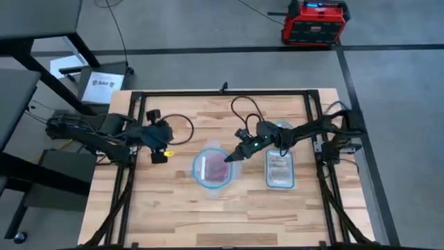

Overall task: Sort candy
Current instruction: Close the big circular transparent bin

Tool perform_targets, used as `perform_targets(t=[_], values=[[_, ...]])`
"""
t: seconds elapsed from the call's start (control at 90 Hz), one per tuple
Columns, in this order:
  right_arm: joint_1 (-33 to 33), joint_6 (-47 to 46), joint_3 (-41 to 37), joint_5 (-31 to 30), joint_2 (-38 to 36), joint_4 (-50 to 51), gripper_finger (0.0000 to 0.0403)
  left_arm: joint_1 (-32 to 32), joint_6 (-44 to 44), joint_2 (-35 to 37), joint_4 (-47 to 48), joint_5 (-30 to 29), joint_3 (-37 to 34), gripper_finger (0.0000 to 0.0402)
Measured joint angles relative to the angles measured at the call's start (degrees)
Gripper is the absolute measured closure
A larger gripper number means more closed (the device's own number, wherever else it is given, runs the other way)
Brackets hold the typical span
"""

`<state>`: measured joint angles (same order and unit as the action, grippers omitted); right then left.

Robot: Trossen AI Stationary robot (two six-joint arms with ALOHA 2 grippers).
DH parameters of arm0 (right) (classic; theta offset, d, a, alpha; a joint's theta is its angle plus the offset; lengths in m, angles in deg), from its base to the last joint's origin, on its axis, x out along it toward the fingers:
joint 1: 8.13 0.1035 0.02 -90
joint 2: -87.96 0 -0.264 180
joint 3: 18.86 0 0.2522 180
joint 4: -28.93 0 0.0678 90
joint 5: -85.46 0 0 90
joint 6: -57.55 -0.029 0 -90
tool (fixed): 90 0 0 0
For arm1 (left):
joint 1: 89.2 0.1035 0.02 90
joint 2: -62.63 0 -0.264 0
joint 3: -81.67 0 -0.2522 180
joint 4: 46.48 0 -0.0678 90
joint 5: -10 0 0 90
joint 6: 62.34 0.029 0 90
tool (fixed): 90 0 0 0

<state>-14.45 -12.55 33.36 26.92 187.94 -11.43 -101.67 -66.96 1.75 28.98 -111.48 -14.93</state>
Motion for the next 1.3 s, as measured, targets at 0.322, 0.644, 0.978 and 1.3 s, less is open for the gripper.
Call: perform_targets(t=[0.322, 0.644, 0.978, 1.3], values=[[-2.82, -3.57, -2.6, 0.32, 4.07, -5.87, 0.0369, -0.81, -0.29, -1.77, 0.03, 0.78, -1.78, 0.0303], [-2.71, -2.27, -4.02, 1.62, 3.37, -6.08, 0.0355, -0.94, 0.68, -1.81, -1.27, 1.19, -1.76, 0.0303], [-2.67, -1.35, -4.02, 3.35, 3.41, -4.42, 0.0333, -0.97, 0.73, -1.86, -4.49, 3.83, -1.75, 0.0303], [-3.53, -0.38, -4.02, 10.59, 3.41, -4.92, 0.0331, -0.75, 2.53, -7.52, -15.25, 17.06, -1.67, 0.0303]])
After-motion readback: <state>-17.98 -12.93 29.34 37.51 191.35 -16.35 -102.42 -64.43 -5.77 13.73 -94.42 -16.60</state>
